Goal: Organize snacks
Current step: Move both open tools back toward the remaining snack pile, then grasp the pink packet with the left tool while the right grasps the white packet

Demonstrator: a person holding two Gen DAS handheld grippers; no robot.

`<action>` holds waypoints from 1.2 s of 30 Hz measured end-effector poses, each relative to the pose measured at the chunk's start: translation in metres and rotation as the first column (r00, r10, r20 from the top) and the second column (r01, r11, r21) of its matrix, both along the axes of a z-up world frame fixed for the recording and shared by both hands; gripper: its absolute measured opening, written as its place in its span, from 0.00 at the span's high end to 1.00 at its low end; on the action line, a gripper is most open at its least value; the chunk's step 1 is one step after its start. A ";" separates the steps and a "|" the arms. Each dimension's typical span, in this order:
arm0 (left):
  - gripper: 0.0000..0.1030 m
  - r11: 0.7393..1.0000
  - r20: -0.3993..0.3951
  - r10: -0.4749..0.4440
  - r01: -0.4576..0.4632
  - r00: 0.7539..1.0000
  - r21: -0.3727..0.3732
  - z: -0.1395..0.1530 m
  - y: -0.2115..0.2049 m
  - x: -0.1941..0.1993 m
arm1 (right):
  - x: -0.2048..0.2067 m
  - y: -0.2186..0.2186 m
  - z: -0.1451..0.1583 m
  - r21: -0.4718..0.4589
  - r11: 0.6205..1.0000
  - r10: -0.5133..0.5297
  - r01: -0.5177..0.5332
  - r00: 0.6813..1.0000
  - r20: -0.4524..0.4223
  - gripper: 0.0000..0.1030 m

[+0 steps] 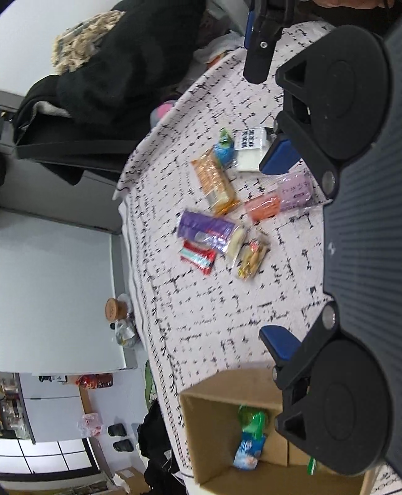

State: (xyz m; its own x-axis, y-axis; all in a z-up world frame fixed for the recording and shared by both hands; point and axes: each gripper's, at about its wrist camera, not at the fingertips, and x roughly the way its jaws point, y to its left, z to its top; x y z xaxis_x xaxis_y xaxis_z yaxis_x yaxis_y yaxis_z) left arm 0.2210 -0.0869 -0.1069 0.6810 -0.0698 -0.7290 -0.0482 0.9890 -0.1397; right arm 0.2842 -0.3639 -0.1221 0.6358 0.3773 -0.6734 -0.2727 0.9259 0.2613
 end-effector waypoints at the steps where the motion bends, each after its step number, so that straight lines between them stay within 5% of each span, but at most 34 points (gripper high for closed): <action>1: 0.00 1.000 -0.006 -0.001 0.001 1.000 0.001 -0.004 -0.002 0.002 | 0.001 0.000 -0.003 -0.003 1.000 -0.003 0.003 1.000 -0.004 0.01; 21: 0.07 0.994 -0.142 -0.091 0.080 0.986 -0.080 -0.063 -0.039 0.042 | 0.032 -0.012 -0.041 0.034 0.998 -0.049 0.052 0.994 -0.100 0.10; 28: 0.32 0.994 -0.198 -0.094 0.079 0.976 -0.080 -0.084 -0.050 0.049 | 0.042 -0.012 -0.054 0.089 0.995 -0.039 0.049 0.992 -0.118 0.12; 31: 0.61 0.990 -0.176 -0.128 0.114 0.976 -0.086 -0.082 -0.051 0.048 | 0.047 -0.012 -0.060 0.114 0.992 -0.032 0.047 0.991 -0.130 0.13; 36: 0.69 0.992 -0.165 -0.121 0.113 0.979 -0.057 -0.073 -0.047 0.044 | 0.055 -0.012 -0.066 0.154 0.986 -0.042 0.062 0.991 -0.129 0.13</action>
State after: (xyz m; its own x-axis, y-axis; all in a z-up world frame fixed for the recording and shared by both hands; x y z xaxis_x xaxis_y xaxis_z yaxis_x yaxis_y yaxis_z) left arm 0.2647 -0.1343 -0.1804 0.5348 -0.1783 -0.8260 0.0407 0.9818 -0.1856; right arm 0.3394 -0.3760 -0.1881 0.5719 0.4531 -0.6839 -0.1808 0.8827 0.4337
